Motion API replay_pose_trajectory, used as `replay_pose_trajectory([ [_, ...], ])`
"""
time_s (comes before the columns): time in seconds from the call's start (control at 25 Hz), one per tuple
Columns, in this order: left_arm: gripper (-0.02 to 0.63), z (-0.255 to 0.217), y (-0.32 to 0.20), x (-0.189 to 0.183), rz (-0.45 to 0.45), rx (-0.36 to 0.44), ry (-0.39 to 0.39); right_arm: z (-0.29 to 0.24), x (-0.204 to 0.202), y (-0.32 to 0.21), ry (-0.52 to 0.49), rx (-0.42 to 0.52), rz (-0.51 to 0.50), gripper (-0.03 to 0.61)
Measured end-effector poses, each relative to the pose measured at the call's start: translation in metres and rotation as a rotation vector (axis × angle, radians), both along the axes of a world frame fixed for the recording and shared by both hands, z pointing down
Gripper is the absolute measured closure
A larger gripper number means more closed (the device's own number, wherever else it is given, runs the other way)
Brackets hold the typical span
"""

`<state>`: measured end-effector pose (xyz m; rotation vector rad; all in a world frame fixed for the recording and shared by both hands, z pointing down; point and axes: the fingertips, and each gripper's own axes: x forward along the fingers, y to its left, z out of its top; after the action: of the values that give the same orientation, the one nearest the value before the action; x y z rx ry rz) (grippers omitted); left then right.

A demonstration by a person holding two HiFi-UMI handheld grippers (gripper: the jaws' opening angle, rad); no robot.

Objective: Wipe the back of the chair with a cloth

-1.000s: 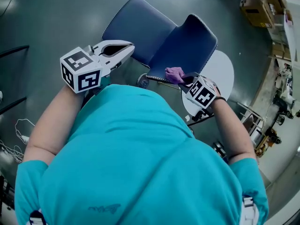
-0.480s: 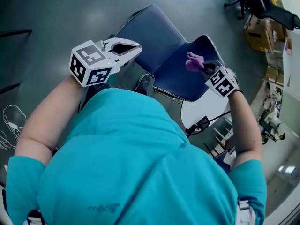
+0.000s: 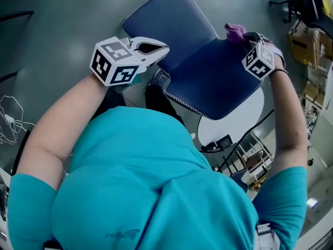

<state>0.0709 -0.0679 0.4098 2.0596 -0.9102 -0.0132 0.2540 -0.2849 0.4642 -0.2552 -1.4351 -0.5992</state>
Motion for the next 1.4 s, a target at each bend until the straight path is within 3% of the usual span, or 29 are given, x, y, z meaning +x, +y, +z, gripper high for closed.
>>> replay_pose_trajectory([
  [0.16, 0.618, 0.035, -0.011, 0.013, 0.029, -0.023, 0.006, 0.035, 0.011, -0.021, 0.06, 0.041, -0.059, 0.52],
  [0.4, 0.618, 0.08, -0.015, 0.02, 0.092, -0.046, 0.021, 0.074, 0.035, -0.03, 0.231, 0.047, -0.129, 0.518],
  [0.52, 0.618, 0.094, -0.019, 0.02, 0.1, -0.048, 0.034, 0.082, 0.042, -0.031, 0.258, 0.056, -0.14, 0.518],
  [0.76, 0.618, 0.116, -0.018, 0.021, 0.122, -0.064, 0.047, 0.082, 0.047, -0.03, 0.295, 0.037, -0.055, 0.518],
  [1.4, 0.618, 0.12, -0.016, 0.033, 0.127, -0.056, 0.059, 0.087, 0.073, 0.013, 0.371, -0.039, 0.036, 0.518],
])
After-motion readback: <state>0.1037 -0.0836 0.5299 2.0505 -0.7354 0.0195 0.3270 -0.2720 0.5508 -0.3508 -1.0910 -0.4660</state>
